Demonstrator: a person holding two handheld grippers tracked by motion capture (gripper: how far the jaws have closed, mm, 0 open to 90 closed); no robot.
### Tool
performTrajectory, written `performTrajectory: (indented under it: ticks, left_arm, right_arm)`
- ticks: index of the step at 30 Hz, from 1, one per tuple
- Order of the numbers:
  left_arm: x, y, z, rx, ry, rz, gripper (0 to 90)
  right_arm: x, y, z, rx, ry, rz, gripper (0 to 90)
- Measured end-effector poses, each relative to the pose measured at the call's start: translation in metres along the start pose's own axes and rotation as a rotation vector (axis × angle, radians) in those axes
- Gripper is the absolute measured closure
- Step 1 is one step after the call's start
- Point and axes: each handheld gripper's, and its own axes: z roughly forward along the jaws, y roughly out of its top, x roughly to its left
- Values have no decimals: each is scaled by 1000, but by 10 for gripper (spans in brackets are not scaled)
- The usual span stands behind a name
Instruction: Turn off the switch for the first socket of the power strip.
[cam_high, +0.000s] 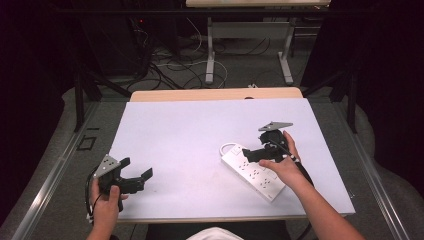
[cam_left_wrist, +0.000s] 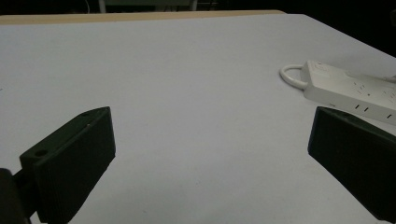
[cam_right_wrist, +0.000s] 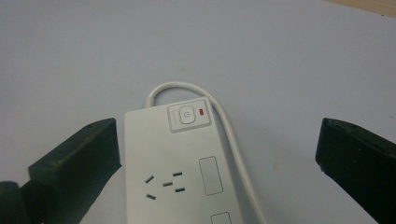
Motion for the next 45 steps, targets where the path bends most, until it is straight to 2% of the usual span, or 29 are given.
performTrajectory:
  ticks: [4,12,24,30,40,45]
  left_arm:
    - [0,0,0,1,0,-1,6]
    - [0,0,0,2,0,0,6]
    - [0,0,0,2,2,-1,6]
    - [0,0,0,3,4,-1,6]
    - [1,0,0,3,6,0,6]
    - [1,0,0,6,8,0,6]
  right_arm:
    - [-1,-3,-4,-15,-18,-5,0]
    - [-7,-11,-14,-48,-32,19,0]
    - [-28,-26,-34,-93,-73,67,0]
    - [-42,-34,-46,-122,-88,109,9]
    - [-62,-53,-56,-133,-141,169,16]
    - [-70,-64,-58,-133,-158,184,16]
